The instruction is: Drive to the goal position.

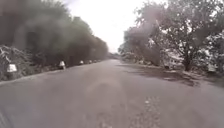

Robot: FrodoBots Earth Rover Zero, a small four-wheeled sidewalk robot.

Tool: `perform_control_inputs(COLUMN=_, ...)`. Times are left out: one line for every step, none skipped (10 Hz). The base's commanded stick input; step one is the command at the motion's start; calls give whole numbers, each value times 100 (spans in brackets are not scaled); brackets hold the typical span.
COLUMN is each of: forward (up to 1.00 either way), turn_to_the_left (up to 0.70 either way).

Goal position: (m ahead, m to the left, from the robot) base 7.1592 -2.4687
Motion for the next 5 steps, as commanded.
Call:
perform_control_inputs(forward=70, turn_to_the_left=0)
perform_control_inputs(forward=70, turn_to_the_left=0)
perform_control_inputs(forward=70, turn_to_the_left=0)
perform_control_inputs(forward=70, turn_to_the_left=0)
perform_control_inputs(forward=70, turn_to_the_left=0)
